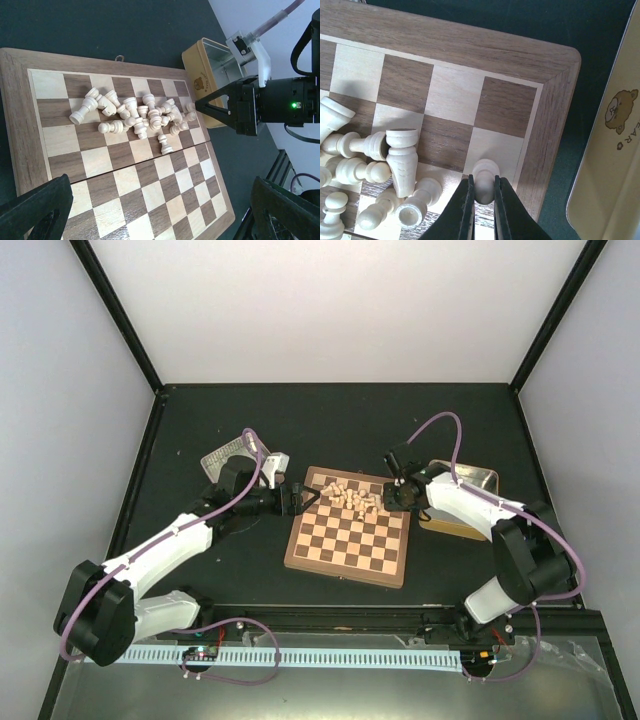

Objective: Set up the chess pieces on the board
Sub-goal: Place the chess piece on the chessboard.

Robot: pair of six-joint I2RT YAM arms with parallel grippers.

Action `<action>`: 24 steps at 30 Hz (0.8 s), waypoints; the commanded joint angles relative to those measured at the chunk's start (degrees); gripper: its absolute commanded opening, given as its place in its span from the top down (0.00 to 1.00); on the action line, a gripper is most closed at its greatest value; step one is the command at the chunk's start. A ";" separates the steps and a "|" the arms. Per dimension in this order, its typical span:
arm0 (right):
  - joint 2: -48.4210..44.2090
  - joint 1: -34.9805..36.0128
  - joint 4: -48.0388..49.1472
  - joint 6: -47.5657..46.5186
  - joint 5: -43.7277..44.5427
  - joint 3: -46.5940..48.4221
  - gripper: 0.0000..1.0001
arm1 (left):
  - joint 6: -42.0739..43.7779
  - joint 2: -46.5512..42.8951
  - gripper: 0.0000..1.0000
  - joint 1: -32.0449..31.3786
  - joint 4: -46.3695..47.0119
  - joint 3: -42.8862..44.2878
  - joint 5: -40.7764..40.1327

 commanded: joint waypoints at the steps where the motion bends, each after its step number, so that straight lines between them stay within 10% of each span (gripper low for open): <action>1: 0.44 -0.60 1.81 -0.20 -0.39 -0.01 0.97 | 1.07 0.58 0.01 -0.27 -0.60 3.15 -0.62; 20: 2.25 -1.75 0.09 -0.45 1.27 1.30 0.93 | 0.47 1.13 0.01 -0.26 -0.67 3.04 -0.37; 24: 1.59 -1.75 -1.67 0.48 2.22 1.94 0.76 | 0.34 1.22 0.01 -0.27 -0.68 2.97 -0.29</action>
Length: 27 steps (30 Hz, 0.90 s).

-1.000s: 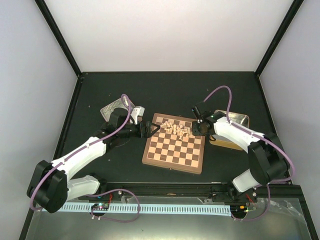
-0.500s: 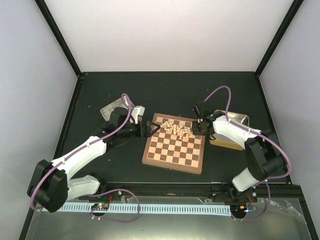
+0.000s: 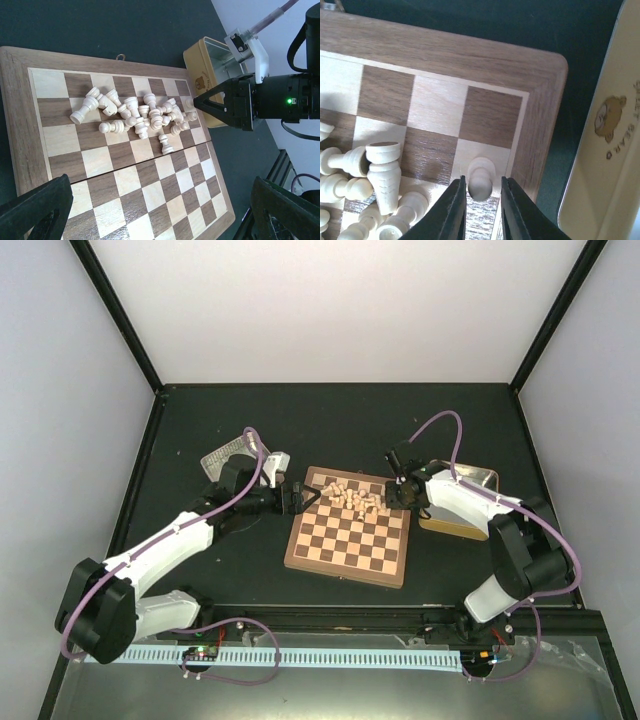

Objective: Set up the chess pieces on the board
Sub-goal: Place the chess piece on the chessboard, then pick up the chess piece from the chessboard.

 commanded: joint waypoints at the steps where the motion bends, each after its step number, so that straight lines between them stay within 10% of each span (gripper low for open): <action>1: -0.48 -0.37 -3.11 1.00 2.12 1.87 0.72 | 0.35 0.52 0.01 -0.20 0.16 2.23 -0.25; 11: -5.58 0.15 -5.71 -0.25 -0.95 6.19 0.56 | 0.23 -0.22 0.01 -0.27 -0.09 2.34 -1.96; 27: -0.42 4.11 -4.49 -1.96 -5.38 4.35 0.65 | -0.99 0.82 0.01 -0.22 0.48 2.21 -2.37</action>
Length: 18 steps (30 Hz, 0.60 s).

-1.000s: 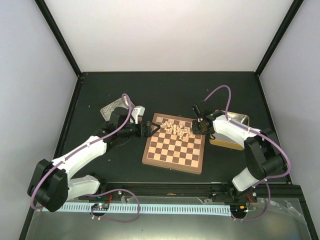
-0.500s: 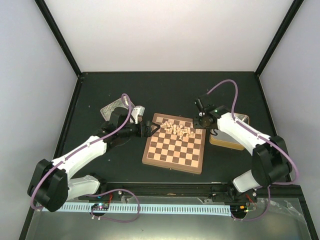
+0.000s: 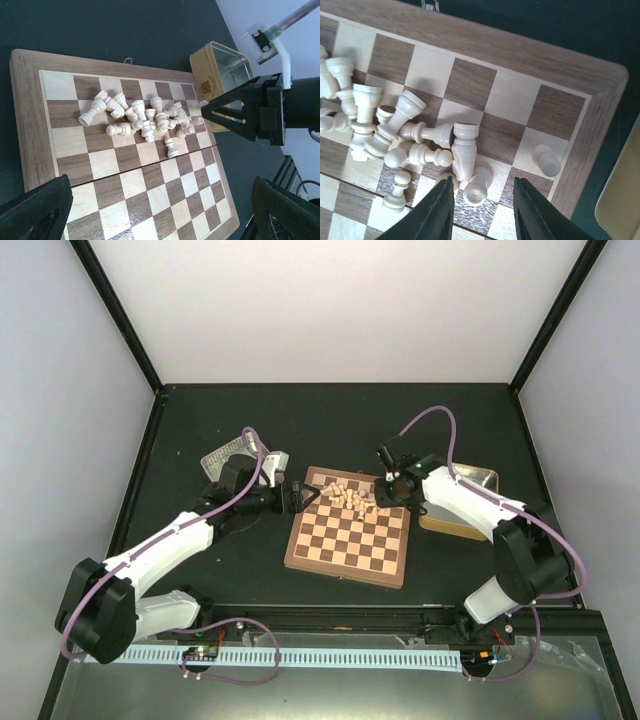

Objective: Set up the chess pieces on the board
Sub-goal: Pick up the chess piece from the chessboard.

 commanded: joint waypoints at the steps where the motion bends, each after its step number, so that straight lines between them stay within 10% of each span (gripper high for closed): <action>1: 2.03 0.54 0.06 -0.74 -1.14 -0.59 0.65 | -0.44 0.91 0.01 -0.22 0.48 2.25 -0.66; 18: 4.14 0.99 0.79 -0.33 -0.36 -1.15 0.85 | -0.26 1.23 0.01 -0.21 0.19 2.23 -0.47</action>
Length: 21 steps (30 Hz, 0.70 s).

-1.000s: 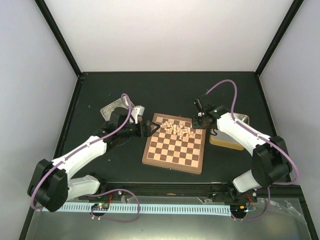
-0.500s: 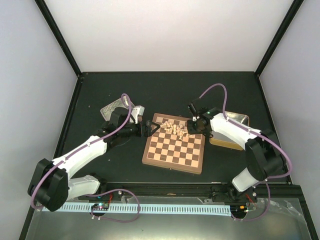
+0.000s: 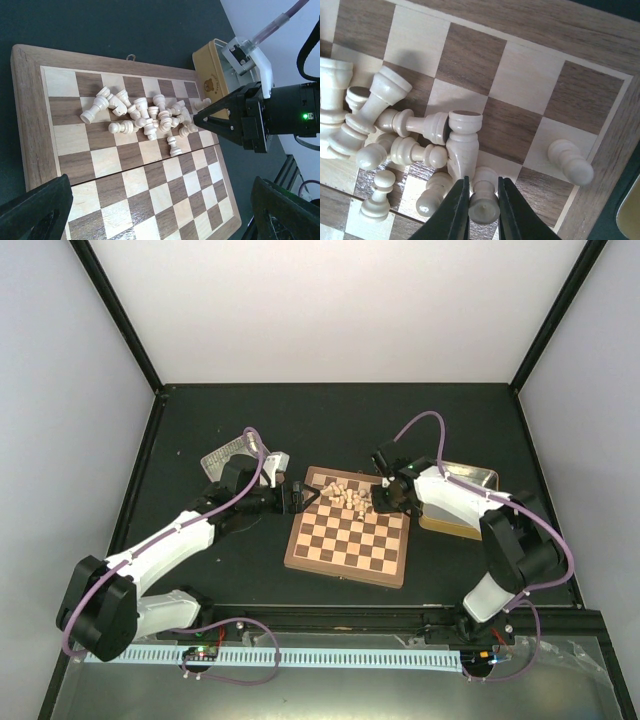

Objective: Set up the chess pieces on the board
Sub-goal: Pick up the chess piece from the chessboard, then place the chess piece on the chessboard.

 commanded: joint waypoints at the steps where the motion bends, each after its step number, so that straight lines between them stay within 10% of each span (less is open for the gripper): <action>1: -1.66 0.34 0.62 0.05 1.47 -0.46 0.86 | -0.16 0.39 0.01 -0.26 0.20 2.25 -0.47; 21: -3.96 -5.02 -0.41 -2.53 9.32 5.02 0.88 | 0.45 -1.18 0.01 -0.27 -1.75 2.40 -1.46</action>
